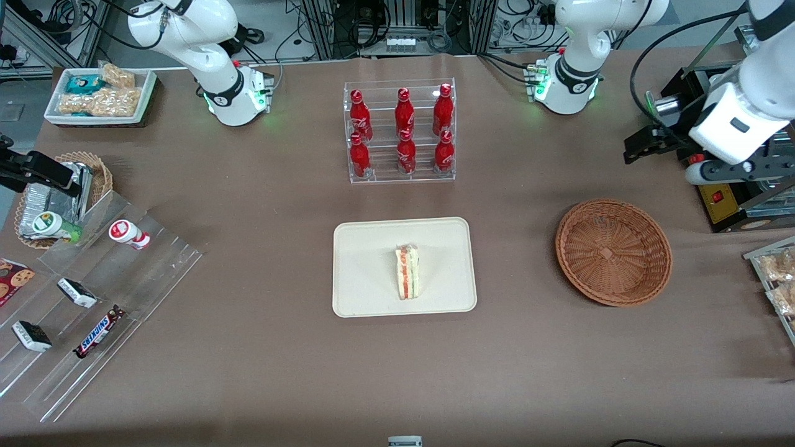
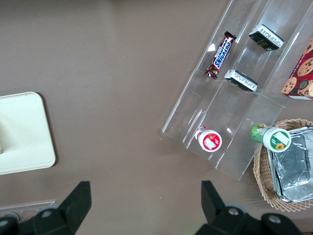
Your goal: Place sandwich from basket to tray
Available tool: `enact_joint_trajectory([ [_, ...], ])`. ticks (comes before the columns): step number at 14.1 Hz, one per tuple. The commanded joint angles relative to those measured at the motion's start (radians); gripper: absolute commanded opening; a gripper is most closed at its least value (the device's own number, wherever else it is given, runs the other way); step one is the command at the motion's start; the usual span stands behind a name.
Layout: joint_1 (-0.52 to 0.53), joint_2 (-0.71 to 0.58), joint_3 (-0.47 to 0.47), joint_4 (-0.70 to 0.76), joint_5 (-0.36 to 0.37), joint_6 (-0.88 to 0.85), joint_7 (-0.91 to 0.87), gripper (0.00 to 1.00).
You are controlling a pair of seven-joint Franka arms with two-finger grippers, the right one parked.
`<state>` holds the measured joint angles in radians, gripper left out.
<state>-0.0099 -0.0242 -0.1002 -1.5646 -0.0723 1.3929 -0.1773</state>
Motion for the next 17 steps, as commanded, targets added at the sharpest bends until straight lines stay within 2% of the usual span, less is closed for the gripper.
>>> enact_joint_trajectory([
  [1,0.010,-0.054,0.045,-0.040,-0.021,0.003,0.090,1.00],
  [9,0.008,-0.042,0.051,-0.038,-0.001,0.055,0.104,1.00],
  [12,0.008,-0.042,0.050,-0.045,0.051,0.080,0.098,1.00],
  [17,0.008,-0.040,0.050,-0.057,0.052,0.129,0.090,1.00],
])
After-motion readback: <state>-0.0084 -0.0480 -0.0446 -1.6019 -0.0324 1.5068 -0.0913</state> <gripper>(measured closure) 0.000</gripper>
